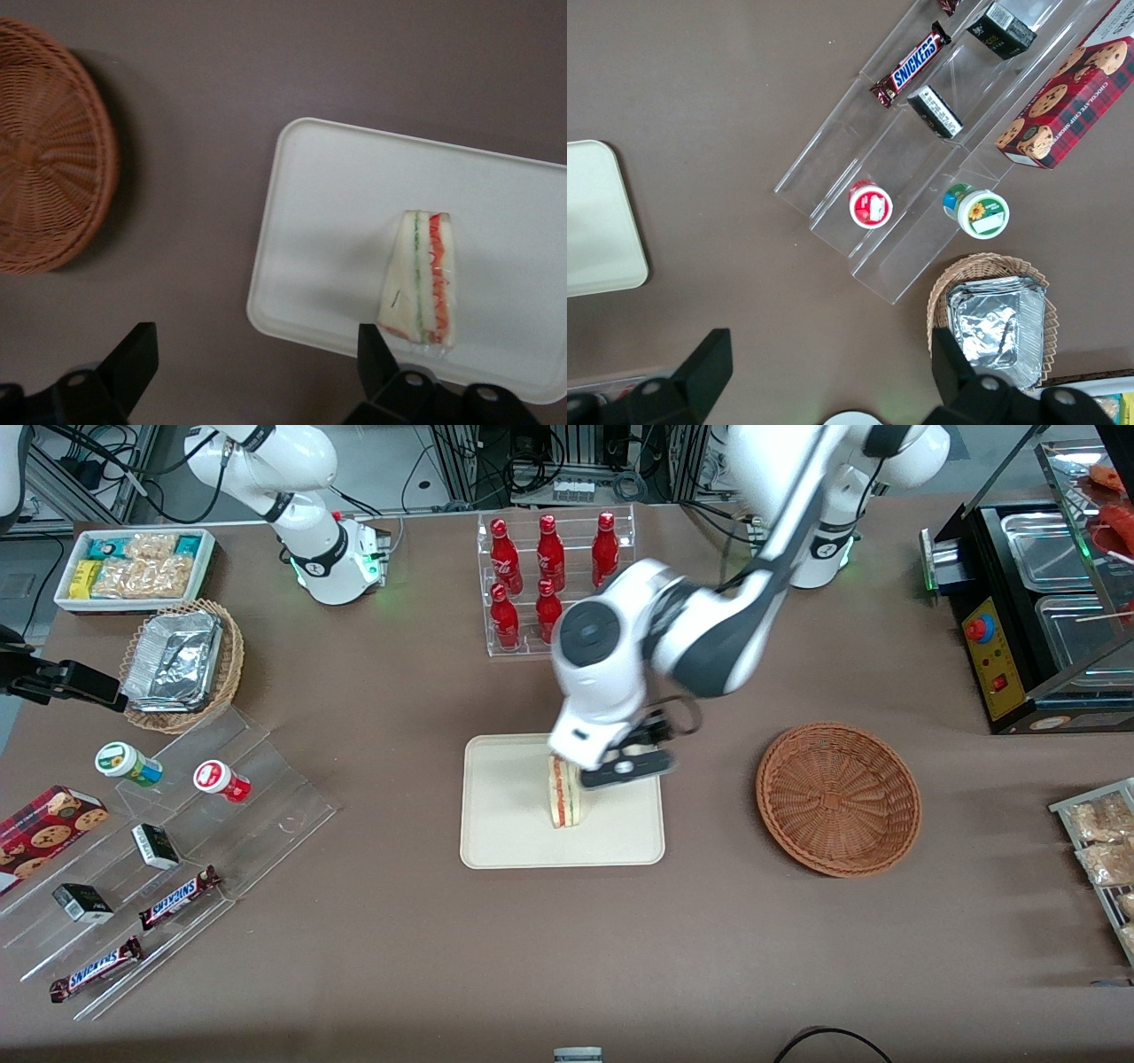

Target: Place sandwich from basket to tray

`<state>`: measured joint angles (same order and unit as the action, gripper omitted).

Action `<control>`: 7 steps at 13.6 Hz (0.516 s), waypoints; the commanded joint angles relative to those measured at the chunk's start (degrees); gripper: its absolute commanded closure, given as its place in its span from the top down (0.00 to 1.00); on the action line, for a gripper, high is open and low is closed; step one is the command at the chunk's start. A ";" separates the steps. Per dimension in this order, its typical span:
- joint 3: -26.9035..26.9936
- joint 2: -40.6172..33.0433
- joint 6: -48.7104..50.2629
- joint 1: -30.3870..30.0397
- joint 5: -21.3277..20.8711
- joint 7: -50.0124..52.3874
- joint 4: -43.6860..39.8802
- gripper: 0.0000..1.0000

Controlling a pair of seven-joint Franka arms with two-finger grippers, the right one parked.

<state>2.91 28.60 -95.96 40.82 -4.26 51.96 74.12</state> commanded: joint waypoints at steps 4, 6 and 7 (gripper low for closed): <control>-0.36 -13.99 13.76 -9.51 0.48 -10.71 3.30 0.99; -0.36 -18.38 15.80 -14.08 0.48 -17.65 5.58 0.99; -0.36 -20.40 16.15 -16.27 0.57 -21.08 6.99 0.99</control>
<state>3.19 13.32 -80.14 27.97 -4.26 36.02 76.15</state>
